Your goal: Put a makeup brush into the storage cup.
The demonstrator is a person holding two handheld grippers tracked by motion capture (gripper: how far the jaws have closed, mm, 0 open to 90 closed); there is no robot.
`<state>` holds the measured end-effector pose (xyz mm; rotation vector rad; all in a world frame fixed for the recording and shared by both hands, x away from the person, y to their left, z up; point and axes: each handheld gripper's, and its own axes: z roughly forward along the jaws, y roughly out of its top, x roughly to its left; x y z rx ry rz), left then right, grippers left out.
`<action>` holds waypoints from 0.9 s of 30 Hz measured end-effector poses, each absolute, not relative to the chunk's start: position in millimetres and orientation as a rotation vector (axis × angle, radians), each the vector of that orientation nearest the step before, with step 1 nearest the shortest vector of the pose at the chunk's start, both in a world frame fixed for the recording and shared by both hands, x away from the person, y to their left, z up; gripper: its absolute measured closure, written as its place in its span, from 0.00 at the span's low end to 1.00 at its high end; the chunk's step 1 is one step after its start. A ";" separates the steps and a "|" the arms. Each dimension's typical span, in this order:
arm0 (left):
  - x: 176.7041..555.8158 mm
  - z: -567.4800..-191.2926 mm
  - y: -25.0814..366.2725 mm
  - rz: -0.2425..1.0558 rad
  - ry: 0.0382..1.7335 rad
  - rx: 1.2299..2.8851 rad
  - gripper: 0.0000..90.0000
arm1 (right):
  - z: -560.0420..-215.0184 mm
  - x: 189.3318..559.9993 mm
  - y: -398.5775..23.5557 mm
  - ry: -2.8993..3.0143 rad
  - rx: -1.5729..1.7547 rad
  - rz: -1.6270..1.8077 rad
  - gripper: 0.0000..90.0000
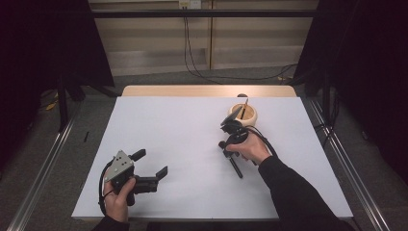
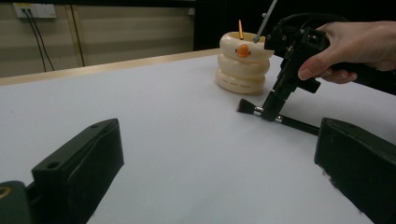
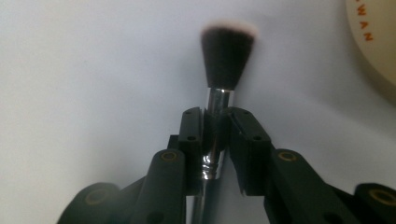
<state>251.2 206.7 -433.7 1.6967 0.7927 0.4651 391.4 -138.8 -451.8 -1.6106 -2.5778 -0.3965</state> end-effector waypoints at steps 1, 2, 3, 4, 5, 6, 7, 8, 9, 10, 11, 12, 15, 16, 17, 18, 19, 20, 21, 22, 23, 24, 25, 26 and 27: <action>251.2 -433.7 206.6 0.464 0.793 1.696 0.01 | -451.8 391.6 -139.2 -2.575 -1.610 -0.394 0.85; 251.1 -433.8 206.3 0.463 0.793 1.696 0.01 | -451.8 391.6 -139.2 -2.576 -1.610 -0.394 0.85; 251.2 -433.9 206.3 0.461 0.792 1.699 0.01 | -451.8 391.2 -138.6 -2.577 -1.615 -0.392 0.86; 251.1 -434.0 206.2 0.461 0.793 1.699 0.01 | -452.0 391.0 -138.2 -2.589 -1.608 -0.392 0.86; 250.9 -434.0 206.0 0.459 0.795 1.695 0.01 | -451.6 390.8 -137.7 -2.591 -1.611 -0.383 0.86; 250.8 -434.0 206.1 0.460 0.794 1.695 0.01 | -451.6 390.8 -137.7 -2.592 -1.609 -0.383 0.86; 250.8 -434.0 206.1 0.460 0.794 1.696 0.01 | -451.8 391.0 -137.9 -2.594 -1.603 -0.387 0.86; 250.9 -434.0 206.2 0.460 0.795 1.696 0.01 | -452.0 391.1 -138.0 -2.594 -1.600 -0.390 0.86; 250.8 -434.0 206.1 0.461 0.795 1.695 0.01 | -452.1 391.2 -138.2 -2.594 -1.598 -0.391 0.86; 250.9 -434.0 206.0 0.460 0.794 1.696 0.01 | -452.1 391.1 -138.2 -2.597 -1.595 -0.391 0.86; 250.9 -434.1 205.9 0.459 0.795 1.697 0.01 | -452.1 391.1 -138.3 -2.601 -1.589 -0.391 0.86; 250.9 -434.0 206.1 0.461 0.794 1.700 0.01 | -452.3 391.3 -138.4 -2.611 -1.580 -0.393 0.86; 250.9 -433.9 206.5 0.462 0.793 1.696 0.01 | -452.1 391.4 -138.3 -2.615 -1.573 -0.389 0.87; 251.0 -433.9 206.7 0.463 0.792 1.696 0.01 | -452.1 391.6 -138.5 -2.620 -1.565 -0.389 0.87; 250.9 -433.9 206.9 0.461 0.788 1.695 0.01 | -452.1 391.7 -138.7 -2.620 -1.564 -0.390 0.87; 250.9 -433.9 206.8 0.461 0.788 1.695 0.01 | -451.9 391.5 -138.5 -2.618 -1.563 -0.388 0.87; 251.0 -433.9 206.8 0.465 0.786 1.697 0.01 | -451.7 391.3 -138.3 -2.619 -1.564 -0.388 0.87; 251.0 -434.0 206.7 0.464 0.788 1.697 0.01 | -451.3 390.9 -138.0 -2.621 -1.569 -0.380 0.87; 250.9 -434.0 206.8 0.466 0.785 1.700 0.01 | -451.6 390.5 -137.5 -2.624 -1.565 -0.390 0.87; 250.3 -434.1 206.1 0.461 0.791 1.694 0.01 | -451.6 390.3 -137.4 -2.627 -1.564 -0.392 0.87; 250.2 -434.2 206.0 0.462 0.789 1.696 0.01 | -451.6 390.1 -137.4 -2.627 -1.564 -0.393 0.87; 250.4 -434.4 206.0 0.457 0.785 1.697 0.01 | -451.3 390.2 -137.6 -2.625 -1.566 -0.388 0.87; 250.6 -434.4 206.2 0.454 0.777 1.702 0.01 | -451.2 390.3 -137.7 -2.623 -1.566 -0.388 0.87; 250.6 -434.5 206.2 0.451 0.777 1.700 0.01 | -451.6 390.5 -137.8 -2.628 -1.558 -0.396 0.87; 250.4 -434.4 206.0 0.455 0.781 1.699 0.01 | -451.5 390.4 -137.8 -2.631 -1.553 -0.396 0.87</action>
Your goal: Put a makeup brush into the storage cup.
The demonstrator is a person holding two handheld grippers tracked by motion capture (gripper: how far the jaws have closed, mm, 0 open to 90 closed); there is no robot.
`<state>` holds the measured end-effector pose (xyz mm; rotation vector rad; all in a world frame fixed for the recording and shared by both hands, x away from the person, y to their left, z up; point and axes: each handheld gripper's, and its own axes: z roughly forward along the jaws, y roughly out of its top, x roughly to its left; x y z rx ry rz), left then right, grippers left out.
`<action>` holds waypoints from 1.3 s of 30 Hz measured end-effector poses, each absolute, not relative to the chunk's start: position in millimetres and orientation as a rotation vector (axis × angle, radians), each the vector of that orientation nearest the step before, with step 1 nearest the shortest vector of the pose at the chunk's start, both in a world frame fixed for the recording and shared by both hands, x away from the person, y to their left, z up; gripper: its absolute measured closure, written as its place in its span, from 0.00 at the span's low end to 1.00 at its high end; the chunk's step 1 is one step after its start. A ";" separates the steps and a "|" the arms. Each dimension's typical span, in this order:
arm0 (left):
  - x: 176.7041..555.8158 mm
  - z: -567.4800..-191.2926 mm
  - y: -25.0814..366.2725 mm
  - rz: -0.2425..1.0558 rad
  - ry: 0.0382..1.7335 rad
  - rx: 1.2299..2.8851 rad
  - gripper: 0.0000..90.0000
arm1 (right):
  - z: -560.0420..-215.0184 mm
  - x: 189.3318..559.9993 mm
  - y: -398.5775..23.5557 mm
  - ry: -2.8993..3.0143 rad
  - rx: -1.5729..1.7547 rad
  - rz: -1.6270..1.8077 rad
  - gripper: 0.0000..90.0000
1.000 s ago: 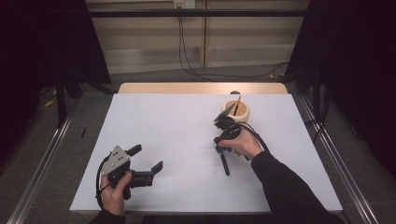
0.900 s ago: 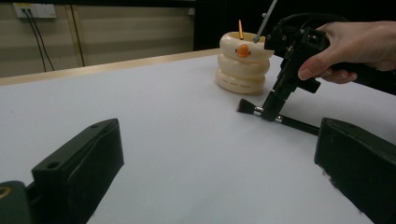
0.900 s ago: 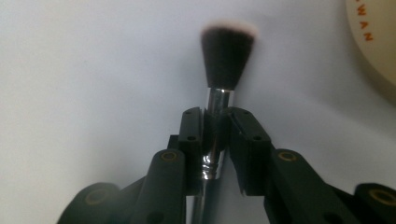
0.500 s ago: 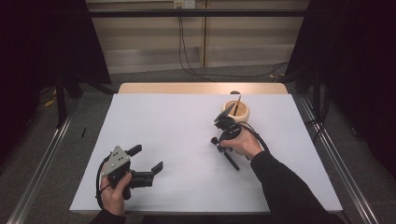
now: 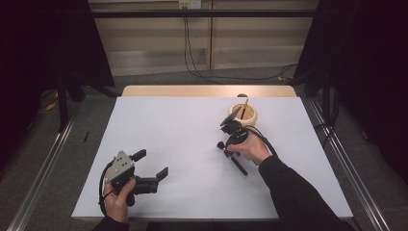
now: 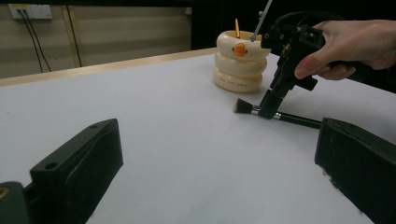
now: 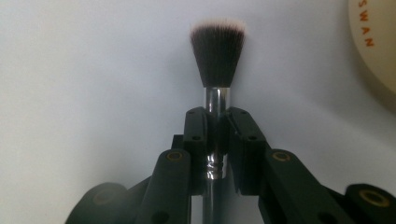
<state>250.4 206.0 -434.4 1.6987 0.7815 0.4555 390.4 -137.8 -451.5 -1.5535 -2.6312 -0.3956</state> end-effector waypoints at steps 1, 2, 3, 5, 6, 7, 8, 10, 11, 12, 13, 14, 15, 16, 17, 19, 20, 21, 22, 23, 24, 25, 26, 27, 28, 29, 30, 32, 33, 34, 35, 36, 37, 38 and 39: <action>250.1 -434.2 206.0 0.458 0.789 1.697 0.01 | -451.5 390.4 -137.9 -2.631 -1.554 -0.396 0.87; 250.3 -434.3 206.1 0.457 0.790 1.695 0.01 | -451.2 390.2 -138.1 -2.636 -1.555 -0.391 0.87; 250.2 -434.3 206.2 0.456 0.791 1.695 0.01 | -451.2 390.1 -138.2 -2.640 -1.551 -0.394 0.87; 250.3 -434.4 206.2 0.458 0.789 1.697 0.01 | -451.3 389.8 -138.7 -2.639 -1.551 -0.400 0.87; 250.2 -434.4 206.1 0.457 0.790 1.697 0.01 | -451.0 389.8 -139.0 -2.639 -1.547 -0.397 0.87; 250.2 -434.4 206.2 0.456 0.789 1.698 0.01 | -451.1 389.7 -139.0 -2.638 -1.548 -0.399 0.87; 250.2 -434.4 206.3 0.457 0.791 1.696 0.01 | -451.4 389.6 -139.0 -2.644 -1.541 -0.407 0.87; 250.9 -434.1 207.8 0.463 0.780 1.705 0.01 | -450.7 389.3 -139.2 -2.643 -1.537 -0.400 0.87; 250.7 -434.3 207.4 0.463 0.788 1.699 0.01 | -450.6 389.1 -139.2 -2.643 -1.535 -0.403 0.87; 250.8 -434.3 207.7 0.459 0.785 1.701 0.01 | -450.2 389.0 -139.6 -2.639 -1.532 -0.409 0.87; 250.9 -434.2 207.5 0.461 0.780 1.702 0.01 | -450.7 388.8 -139.9 -2.638 -1.527 -0.428 0.87; 250.7 -434.3 207.1 0.458 0.784 1.696 0.01 | -450.5 388.3 -139.9 -2.634 -1.533 -0.427 0.87; 250.7 -434.3 207.0 0.458 0.783 1.698 0.01 | -450.1 388.1 -140.0 -2.639 -1.535 -0.425 0.87; 250.6 -434.3 207.0 0.458 0.783 1.698 0.01 | -450.7 387.9 -140.2 -2.635 -1.526 -0.442 0.87; 250.6 -434.2 207.2 0.459 0.783 1.698 0.01 | -450.2 387.8 -140.6 -2.635 -1.529 -0.445 0.87; 250.8 -434.3 207.4 0.457 0.781 1.698 0.01 | -449.5 387.4 -141.3 -2.628 -1.532 -0.458 0.87; 251.0 -434.2 207.8 0.461 0.779 1.705 0.01 | -448.9 387.3 -141.9 -2.628 -1.533 -0.466 0.87; 251.0 -434.3 207.5 0.459 0.782 1.701 0.01 | -448.4 387.3 -142.3 -2.630 -1.529 -0.475 0.87; 251.0 -434.3 207.5 0.458 0.782 1.701 0.01 | -447.6 386.9 -142.5 -2.634 -1.531 -0.473 0.87; 250.6 -434.4 207.1 0.456 0.789 1.700 0.01 | -446.7 387.0 -142.8 -2.639 -1.521 -0.482 0.87; 250.4 -434.4 206.6 0.453 0.791 1.697 0.01 | -445.5 386.8 -143.1 -2.640 -1.519 -0.480 0.87; 250.5 -434.3 206.9 0.454 0.790 1.700 0.01 | -445.2 386.4 -143.2 -2.633 -1.525 -0.487 0.87; 250.5 -434.2 206.9 0.456 0.788 1.698 0.01 | -444.9 386.3 -143.7 -2.631 -1.526 -0.489 0.87; 250.5 -434.2 207.0 0.457 0.788 1.697 0.01 | -445.0 386.1 -143.6 -2.625 -1.530 -0.498 0.87; 250.4 -434.3 206.8 0.454 0.790 1.696 0.01 | -444.5 386.0 -144.2 -2.627 -1.525 -0.493 0.87; 250.6 -434.3 207.1 0.455 0.789 1.701 0.01 | -444.6 385.9 -145.1 -2.635 -1.516 -0.506 0.88; 250.4 -434.3 206.6 0.457 0.795 1.699 0.01 | -444.5 385.4 -145.5 -2.630 -1.521 -0.523 0.87; 250.5 -434.3 206.8 0.453 0.788 1.701 0.01 | -442.9 385.1 -146.2 -2.637 -1.514 -0.536 0.87; 250.5 -434.3 206.8 0.454 0.788 1.701 0.01 | -442.7 385.0 -146.7 -2.649 -1.499 -0.561 0.87; 250.4 -434.3 206.5 0.457 0.793 1.699 0.01 | -441.5 384.3 -146.7 -2.646 -1.505 -0.570 0.87; 250.5 -434.3 206.6 0.457 0.792 1.702 0.01 | -441.1 384.4 -147.1 -2.657 -1.486 -0.598 0.87; 250.5 -434.3 206.5 0.457 0.793 1.700 0.01 | -438.7 383.9 -147.1 -2.655 -1.490 -0.586 0.87; 250.6 -434.3 206.6 0.457 0.791 1.702 0.01 | -438.4 383.4 -147.5 -2.655 -1.490 -0.605 0.87; 250.6 -434.5 206.1 0.456 0.794 1.698 0.01 | -437.2 383.0 -148.0 -2.649 -1.490 -0.624 0.87; 250.5 -434.5 206.0 0.455 0.794 1.697 0.01 | -436.1 383.2 -149.1 -2.663 -1.480 -0.628 0.88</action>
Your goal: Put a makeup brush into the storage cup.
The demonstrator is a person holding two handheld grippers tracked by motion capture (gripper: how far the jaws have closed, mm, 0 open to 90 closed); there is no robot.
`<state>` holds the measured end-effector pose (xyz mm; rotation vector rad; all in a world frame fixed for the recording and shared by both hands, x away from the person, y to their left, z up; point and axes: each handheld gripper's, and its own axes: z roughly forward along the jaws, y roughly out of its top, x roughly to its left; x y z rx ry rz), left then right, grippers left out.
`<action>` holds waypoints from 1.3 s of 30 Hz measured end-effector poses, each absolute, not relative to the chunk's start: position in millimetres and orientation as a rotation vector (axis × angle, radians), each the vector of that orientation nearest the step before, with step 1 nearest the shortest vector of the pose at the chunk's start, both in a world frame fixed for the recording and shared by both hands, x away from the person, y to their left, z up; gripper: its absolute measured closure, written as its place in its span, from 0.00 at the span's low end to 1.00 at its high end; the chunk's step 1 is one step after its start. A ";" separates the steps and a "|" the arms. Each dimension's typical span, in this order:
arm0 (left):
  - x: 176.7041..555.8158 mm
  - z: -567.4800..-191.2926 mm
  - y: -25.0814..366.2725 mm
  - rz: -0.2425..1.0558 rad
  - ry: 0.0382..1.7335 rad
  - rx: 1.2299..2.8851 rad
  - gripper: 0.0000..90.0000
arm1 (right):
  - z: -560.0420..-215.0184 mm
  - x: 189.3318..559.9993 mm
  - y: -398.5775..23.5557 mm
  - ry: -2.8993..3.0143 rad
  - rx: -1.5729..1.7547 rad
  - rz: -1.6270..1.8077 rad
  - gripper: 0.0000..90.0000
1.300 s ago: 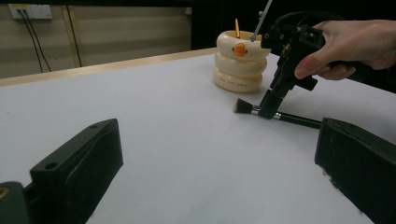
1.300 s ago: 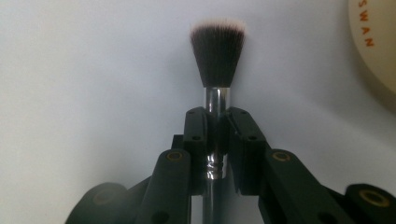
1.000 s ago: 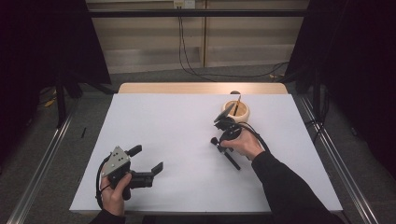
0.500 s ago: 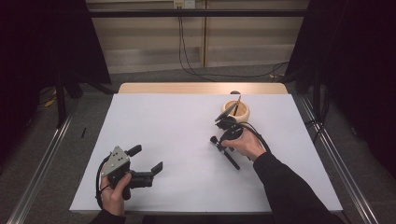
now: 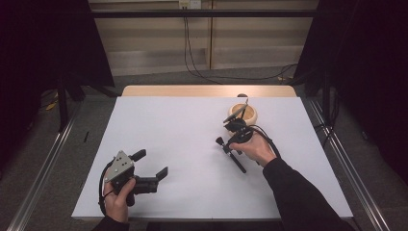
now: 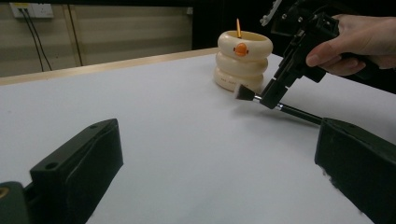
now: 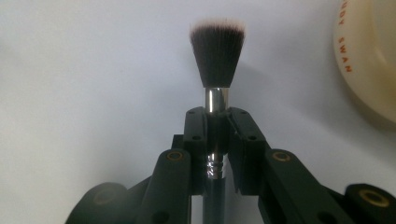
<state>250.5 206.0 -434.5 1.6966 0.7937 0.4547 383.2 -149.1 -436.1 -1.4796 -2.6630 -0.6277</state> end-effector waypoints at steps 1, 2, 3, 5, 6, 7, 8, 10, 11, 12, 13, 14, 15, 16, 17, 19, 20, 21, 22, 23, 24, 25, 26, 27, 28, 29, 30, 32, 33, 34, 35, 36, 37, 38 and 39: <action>250.6 -434.6 206.0 0.452 0.787 1.695 0.01 | -435.6 382.5 -149.2 -2.657 -1.485 -0.650 0.87; 250.3 -434.4 205.8 0.456 0.791 1.696 0.01 | -435.0 382.6 -150.1 -2.663 -1.474 -0.663 0.87; 250.5 -434.5 206.0 0.452 0.787 1.699 0.01 | -433.8 381.7 -149.5 -2.650 -1.487 -0.665 0.87; 250.5 -434.5 205.8 0.454 0.793 1.697 0.01 | -433.0 380.0 -149.3 -2.658 -1.477 -0.672 0.88; 250.5 -434.5 205.9 0.454 0.793 1.696 0.01 | -433.5 379.4 -149.7 -2.665 -1.475 -0.696 0.87; 250.6 -434.5 205.9 0.454 0.793 1.697 0.01 | -432.8 378.8 -150.2 -2.663 -1.474 -0.707 0.88; 250.6 -434.6 205.8 0.455 0.794 1.697 0.01 | -432.2 378.7 -151.1 -2.671 -1.461 -0.719 0.88; 250.7 -434.5 205.9 0.454 0.793 1.697 0.01 | -429.7 377.4 -151.4 -2.657 -1.477 -0.741 0.87; 250.6 -434.5 205.9 0.454 0.793 1.696 0.01 | -428.9 377.4 -152.1 -2.668 -1.466 -0.765 0.87; 250.7 -434.5 206.1 0.455 0.793 1.698 0.01 | -427.8 377.0 -152.5 -2.668 -1.464 -0.777 0.87; 250.7 -434.5 206.0 0.456 0.794 1.697 0.01 | -426.8 376.2 -152.5 -2.668 -1.470 -0.787 0.87; 250.8 -434.4 205.9 0.457 0.796 1.697 0.01 | -425.8 375.6 -152.7 -2.671 -1.468 -0.794 0.88; 251.0 -434.4 205.9 0.460 0.795 1.701 0.01 | -425.2 375.4 -153.2 -2.675 -1.460 -0.797 0.87; 250.7 -434.5 205.3 0.457 0.796 1.698 0.01 | -424.9 374.4 -152.9 -2.664 -1.476 -0.817 0.88; 250.6 -434.4 205.4 0.457 0.795 1.698 0.01 | -424.4 374.1 -153.5 -2.666 -1.474 -0.829 0.88; 250.9 -434.4 205.8 0.453 0.796 1.696 0.01 | -423.1 373.0 -153.8 -2.657 -1.476 -0.844 0.88; 251.0 -434.4 206.3 0.457 0.796 1.698 0.01 | -422.7 372.6 -154.2 -2.662 -1.472 -0.861 0.87; 250.8 -434.4 206.4 0.457 0.797 1.697 0.01 | -422.3 371.7 -153.4 -2.659 -1.473 -0.881 0.88; 250.8 -434.3 206.5 0.457 0.795 1.696 0.01 | -421.8 371.2 -153.0 -2.661 -1.477 -0.884 0.88; 250.8 -434.2 206.4 0.457 0.795 1.696 0.01 | -421.1 370.7 -152.9 -2.667 -1.472 -0.895 0.87; 250.7 -434.2 206.4 0.457 0.795 1.696 0.01 | -419.9 370.0 -152.9 -2.669 -1.471 -0.902 0.87; 250.7 -434.3 206.3 0.457 0.795 1.696 0.01 | -418.9 369.1 -152.9 -2.668 -1.482 -0.927 0.88; 250.6 -434.3 206.3 0.456 0.796 1.697 0.01 | -418.3 368.6 -153.4 -2.670 -1.485 -0.956 0.87; 250.7 -434.3 206.3 0.457 0.796 1.696 0.01 | -416.9 367.6 -153.8 -2.667 -1.494 -0.955 0.87; 250.7 -434.2 206.4 0.458 0.795 1.696 0.01 | -416.8 367.3 -154.4 -2.672 -1.482 -0.979 0.88; 250.8 -434.3 206.4 0.457 0.795 1.696 0.01 | -415.7 365.9 -154.8 -2.665 -1.496 -0.978 0.87; 250.9 -434.4 206.3 0.457 0.797 1.698 0.01 | -415.5 365.7 -155.5 -2.672 -1.484 -0.994 0.88; 250.7 -434.3 206.1 0.458 0.796 1.697 0.01 | -414.0 363.7 -156.6 -2.666 -1.496 -1.008 0.87; 250.6 -434.3 206.0 0.458 0.796 1.697 0.01 | -413.7 363.4 -157.4 -2.664 -1.490 -1.023 0.87; 250.7 -434.4 206.0 0.458 0.796 1.698 0.01 | -413.0 362.5 -157.8 -2.661 -1.495 -1.041 0.87; 250.8 -434.4 206.1 0.458 0.797 1.698 0.01 | -412.9 362.1 -158.7 -2.665 -1.483 -1.060 0.88; 250.8 -434.5 205.9 0.455 0.798 1.696 0.01 | -412.3 361.4 -159.0 -2.669 -1.486 -1.074 0.88; 250.8 -434.4 206.2 0.458 0.796 1.698 0.01 | -412.0 361.0 -159.8 -2.678 -1.474 -1.102 0.88; 250.8 -434.4 206.2 0.459 0.796 1.698 0.01 | -411.6 360.6 -160.4 -2.671 -1.475 -1.129 0.88; 250.8 -434.4 206.1 0.458 0.797 1.698 0.01 | -410.3 359.7 -161.0 -2.669 -1.479 -1.129 0.88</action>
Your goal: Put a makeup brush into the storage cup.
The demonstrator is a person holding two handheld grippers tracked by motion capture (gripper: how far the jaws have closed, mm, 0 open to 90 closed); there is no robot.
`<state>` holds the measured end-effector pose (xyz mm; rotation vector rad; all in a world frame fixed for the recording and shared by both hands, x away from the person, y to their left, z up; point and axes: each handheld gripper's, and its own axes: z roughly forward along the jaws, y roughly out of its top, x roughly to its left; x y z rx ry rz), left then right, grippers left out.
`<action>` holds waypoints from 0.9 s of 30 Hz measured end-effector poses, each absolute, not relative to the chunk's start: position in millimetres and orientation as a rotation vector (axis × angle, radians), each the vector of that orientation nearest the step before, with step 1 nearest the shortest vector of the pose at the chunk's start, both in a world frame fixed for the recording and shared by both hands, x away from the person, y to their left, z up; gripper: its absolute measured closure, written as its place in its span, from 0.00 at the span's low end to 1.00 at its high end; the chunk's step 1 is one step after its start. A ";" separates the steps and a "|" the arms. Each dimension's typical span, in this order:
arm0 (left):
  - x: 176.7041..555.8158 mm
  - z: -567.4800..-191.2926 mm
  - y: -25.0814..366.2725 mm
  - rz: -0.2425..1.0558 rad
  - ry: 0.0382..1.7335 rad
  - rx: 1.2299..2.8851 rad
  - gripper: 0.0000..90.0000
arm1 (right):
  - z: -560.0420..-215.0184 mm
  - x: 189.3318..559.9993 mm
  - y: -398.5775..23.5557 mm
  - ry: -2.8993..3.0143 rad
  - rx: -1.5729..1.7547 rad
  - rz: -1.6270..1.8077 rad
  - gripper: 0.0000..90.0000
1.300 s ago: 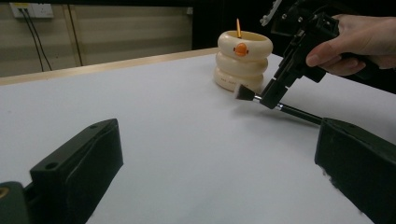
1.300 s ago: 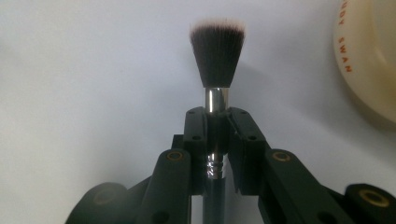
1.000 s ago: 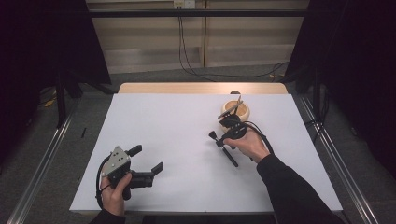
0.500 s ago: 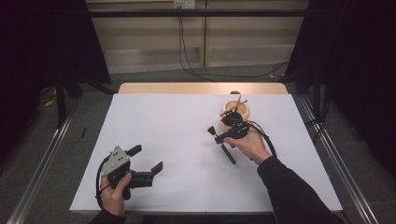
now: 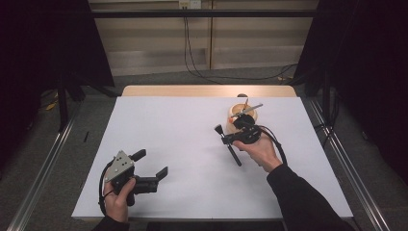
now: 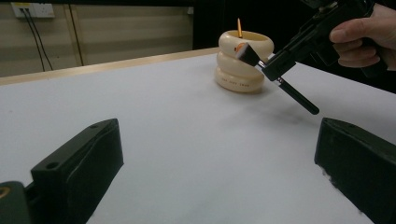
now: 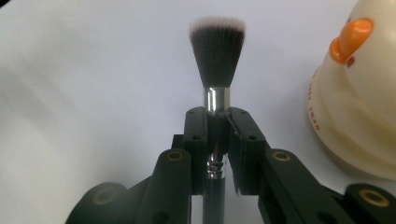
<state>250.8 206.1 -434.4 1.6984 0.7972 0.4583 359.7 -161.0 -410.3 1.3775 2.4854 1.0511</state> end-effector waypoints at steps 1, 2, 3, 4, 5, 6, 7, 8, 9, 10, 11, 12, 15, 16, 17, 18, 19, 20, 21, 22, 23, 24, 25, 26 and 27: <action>250.9 -434.4 206.0 0.460 0.797 1.700 0.01 | -409.9 359.0 -161.3 2.470 1.367 1.074 0.88; 251.0 -434.4 206.1 0.461 0.797 1.701 0.01 | -408.9 358.4 -161.7 2.470 1.362 1.077 0.88; 250.9 -434.3 206.2 0.461 0.796 1.702 0.01 | -408.7 357.9 -161.8 2.457 1.363 1.089 0.87; 250.7 -434.3 206.0 0.459 0.797 1.698 0.01 | -408.4 357.6 -162.0 2.451 1.355 1.109 0.88; 250.7 -434.3 206.0 0.459 0.796 1.697 0.01 | -407.8 357.3 -162.0 2.449 1.351 1.106 0.88; 250.7 -434.4 206.0 0.460 0.796 1.698 0.01 | -407.1 357.2 -162.3 2.449 1.350 1.105 0.87; 250.7 -434.4 206.0 0.459 0.796 1.698 0.01 | -406.6 357.5 -163.0 2.442 1.349 1.122 0.88; 250.6 -434.3 206.0 0.459 0.796 1.697 0.01 | -405.2 357.0 -163.8 2.432 1.352 1.124 0.87; 250.6 -434.3 206.0 0.459 0.795 1.696 0.01 | -404.3 356.7 -164.8 2.419 1.346 1.149 0.88; 250.6 -434.3 206.2 0.460 0.796 1.696 0.01 | -403.1 356.4 -165.9 2.408 1.339 1.155 0.87; 250.8 -434.3 206.2 0.460 0.796 1.696 0.01 | -402.2 355.6 -166.5 2.392 1.340 1.172 0.88; 250.8 -434.3 206.2 0.460 0.797 1.697 0.01 | -401.4 355.0 -167.4 2.384 1.327 1.192 0.87; 251.0 -434.4 205.9 0.461 0.795 1.702 0.01 | -399.9 353.6 -168.1 2.357 1.311 1.226 0.88; 250.8 -434.4 205.8 0.461 0.796 1.702 0.01 | -399.1 353.1 -168.2 2.347 1.307 1.238 0.88; 250.7 -434.4 205.9 0.461 0.796 1.702 0.01 | -397.9 352.1 -168.5 2.334 1.296 1.256 0.88; 250.7 -434.4 205.9 0.460 0.796 1.699 0.01 | -396.6 351.0 -168.1 2.315 1.300 1.273 0.87; 250.8 -434.4 206.0 0.459 0.798 1.699 0.01 | -395.7 350.3 -168.5 2.304 1.278 1.300 0.88; 251.0 -434.5 206.1 0.461 0.797 1.699 0.01 | -394.5 349.2 -168.6 2.296 1.270 1.318 0.88; 250.9 -434.4 206.1 0.461 0.797 1.700 0.01 | -393.4 348.2 -168.7 2.286 1.265 1.326 0.88; 250.9 -434.4 206.1 0.461 0.796 1.702 0.01 | -392.5 347.3 -169.0 2.279 1.255 1.339 0.88; 250.7 -434.5 205.8 0.460 0.796 1.699 0.01 | -391.7 346.4 -169.4 2.269 1.247 1.346 0.88; 250.6 -434.5 205.8 0.459 0.798 1.698 0.01 | -391.1 346.0 -169.9 2.262 1.246 1.351 0.87; 250.7 -434.4 206.0 0.459 0.796 1.699 0.01 | -390.5 345.3 -170.2 2.252 1.253 1.355 0.88; 250.9 -434.5 206.1 0.460 0.797 1.701 0.01 | -389.9 345.0 -171.3 2.244 1.251 1.366 0.88; 250.9 -434.5 206.1 0.460 0.797 1.701 0.01 | -388.9 344.5 -172.6 2.228 1.253 1.386 0.88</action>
